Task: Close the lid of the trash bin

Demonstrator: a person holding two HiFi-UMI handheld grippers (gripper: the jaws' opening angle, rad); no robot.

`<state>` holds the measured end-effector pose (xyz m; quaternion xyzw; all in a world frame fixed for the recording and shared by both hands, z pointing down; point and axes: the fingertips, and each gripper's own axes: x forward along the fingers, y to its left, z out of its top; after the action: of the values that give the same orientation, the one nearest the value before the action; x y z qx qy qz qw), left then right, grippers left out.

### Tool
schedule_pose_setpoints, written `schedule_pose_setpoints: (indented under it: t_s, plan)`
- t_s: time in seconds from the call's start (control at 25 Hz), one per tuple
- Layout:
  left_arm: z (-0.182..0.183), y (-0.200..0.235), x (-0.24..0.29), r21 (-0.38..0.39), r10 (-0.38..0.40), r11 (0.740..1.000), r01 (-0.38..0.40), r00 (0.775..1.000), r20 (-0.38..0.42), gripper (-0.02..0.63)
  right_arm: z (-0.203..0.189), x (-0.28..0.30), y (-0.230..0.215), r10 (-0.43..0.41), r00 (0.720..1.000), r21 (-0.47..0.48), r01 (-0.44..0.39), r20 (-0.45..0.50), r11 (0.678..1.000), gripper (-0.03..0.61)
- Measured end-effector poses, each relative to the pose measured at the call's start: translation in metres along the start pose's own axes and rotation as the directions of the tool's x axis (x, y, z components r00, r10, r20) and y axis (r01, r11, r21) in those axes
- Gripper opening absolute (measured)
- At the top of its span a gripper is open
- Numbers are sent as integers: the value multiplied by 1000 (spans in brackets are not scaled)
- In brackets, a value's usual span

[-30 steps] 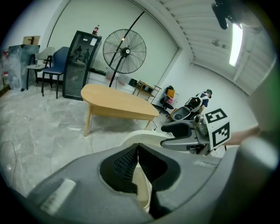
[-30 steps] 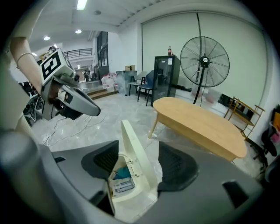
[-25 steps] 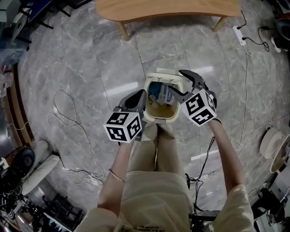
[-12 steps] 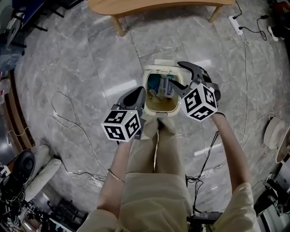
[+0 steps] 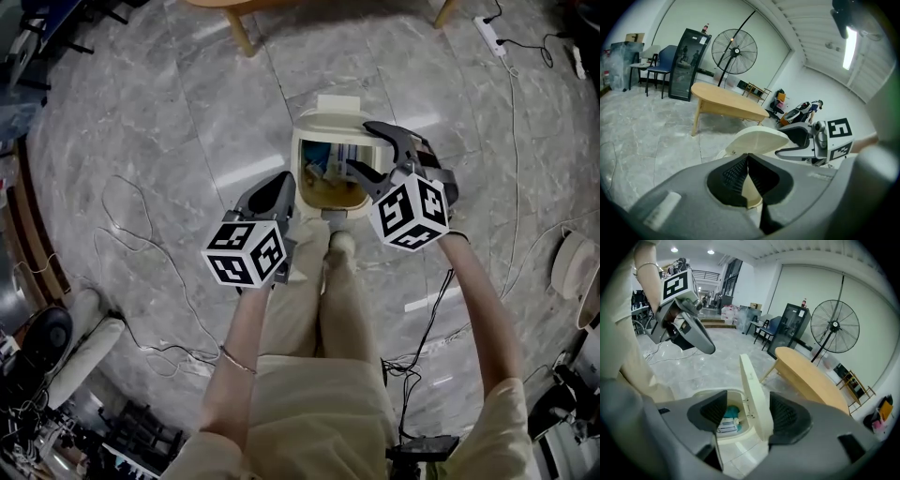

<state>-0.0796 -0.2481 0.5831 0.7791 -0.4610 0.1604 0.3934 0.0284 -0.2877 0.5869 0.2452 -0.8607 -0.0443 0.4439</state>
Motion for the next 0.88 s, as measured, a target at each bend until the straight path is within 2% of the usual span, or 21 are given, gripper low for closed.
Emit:
schedule_pose_setpoints:
  t_s: [0.36,0.64,0.88]
  plan:
    - [-28,-26,-21,-34,19,999,-17,999,44,23,-9,-12,37,20,1000,-27,-20,-2,999,284]
    - [-55,-30,-39,-66,45,997,-42,998,52,23,-11,-16,56,14,1000,-23,-13,3,1000,284]
    - [-72,-32,-49,-95,67,994,-61,996,63,23,-17,-20,80,40,999,-19,-40,2,999,284]
